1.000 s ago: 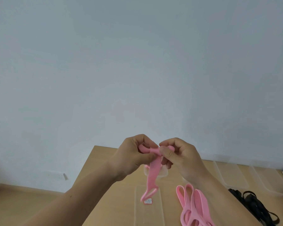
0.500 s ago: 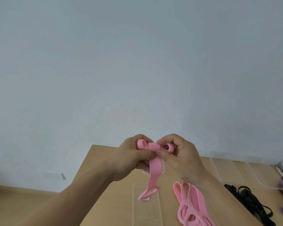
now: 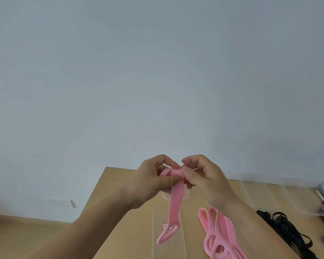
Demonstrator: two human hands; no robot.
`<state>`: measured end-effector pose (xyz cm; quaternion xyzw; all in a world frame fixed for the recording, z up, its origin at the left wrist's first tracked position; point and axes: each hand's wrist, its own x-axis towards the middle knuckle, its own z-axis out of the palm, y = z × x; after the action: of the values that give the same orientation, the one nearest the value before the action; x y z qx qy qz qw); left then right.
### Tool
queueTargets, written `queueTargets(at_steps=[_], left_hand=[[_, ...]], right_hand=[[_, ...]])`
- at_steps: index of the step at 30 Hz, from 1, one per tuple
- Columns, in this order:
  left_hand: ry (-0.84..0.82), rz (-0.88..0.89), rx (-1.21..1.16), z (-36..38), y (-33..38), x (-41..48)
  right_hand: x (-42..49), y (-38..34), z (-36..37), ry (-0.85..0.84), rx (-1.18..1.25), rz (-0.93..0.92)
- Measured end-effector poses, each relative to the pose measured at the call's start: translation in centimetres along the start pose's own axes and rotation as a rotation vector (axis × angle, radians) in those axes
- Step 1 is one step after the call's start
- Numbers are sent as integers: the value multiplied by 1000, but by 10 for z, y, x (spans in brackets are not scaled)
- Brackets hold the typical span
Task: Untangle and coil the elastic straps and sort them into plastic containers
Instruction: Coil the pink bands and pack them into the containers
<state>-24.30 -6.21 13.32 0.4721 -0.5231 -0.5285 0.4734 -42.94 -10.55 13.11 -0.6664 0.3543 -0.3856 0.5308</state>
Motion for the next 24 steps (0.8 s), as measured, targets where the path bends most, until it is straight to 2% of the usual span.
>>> queueTargets(at_steps=[5,11,20,24], left_hand=[[61,45,72,0,-4,0],[53,-8,3,0,-4,2],[-66,-97,-70,-4,4,-1],[-12,-112,-124,-5,3,0]], right_hand=[[-1,4,2,-36,-7,81],[1,1,1,36,-1,-17],[-3,3,3,2,-34,-91],[-2,3,6,-27,-103,-148]])
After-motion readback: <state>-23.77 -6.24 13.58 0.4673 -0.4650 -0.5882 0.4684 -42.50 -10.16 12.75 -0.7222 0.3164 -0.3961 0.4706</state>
